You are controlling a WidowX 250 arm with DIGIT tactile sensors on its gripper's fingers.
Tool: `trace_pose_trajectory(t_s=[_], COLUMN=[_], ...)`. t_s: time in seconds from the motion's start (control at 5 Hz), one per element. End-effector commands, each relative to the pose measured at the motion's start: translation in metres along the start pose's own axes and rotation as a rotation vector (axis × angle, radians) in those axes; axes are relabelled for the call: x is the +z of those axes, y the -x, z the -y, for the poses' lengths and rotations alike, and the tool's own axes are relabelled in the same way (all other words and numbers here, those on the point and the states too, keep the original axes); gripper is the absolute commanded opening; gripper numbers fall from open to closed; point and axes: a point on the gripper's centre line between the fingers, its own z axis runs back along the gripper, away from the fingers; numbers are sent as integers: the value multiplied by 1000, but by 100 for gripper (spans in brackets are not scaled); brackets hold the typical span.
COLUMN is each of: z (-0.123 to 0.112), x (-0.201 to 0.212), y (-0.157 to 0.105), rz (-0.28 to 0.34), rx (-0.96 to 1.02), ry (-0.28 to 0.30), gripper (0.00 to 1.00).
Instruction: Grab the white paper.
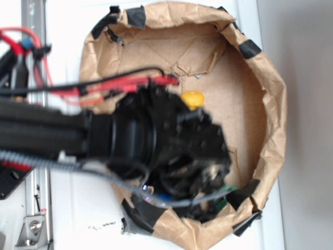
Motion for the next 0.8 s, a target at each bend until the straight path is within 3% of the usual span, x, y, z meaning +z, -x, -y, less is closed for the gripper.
trace_pose_trajectory(t_s=[0.0, 0.2, 0.4, 0.6], z=[-7, -19, -40, -48], x=[14, 54, 106, 140], y=[9, -9, -26, -27], rz=[83, 193, 339, 454], rx=[-101, -151, -179, -233], ry=[-1, 60, 65, 17], gripper=[0, 0, 0, 0])
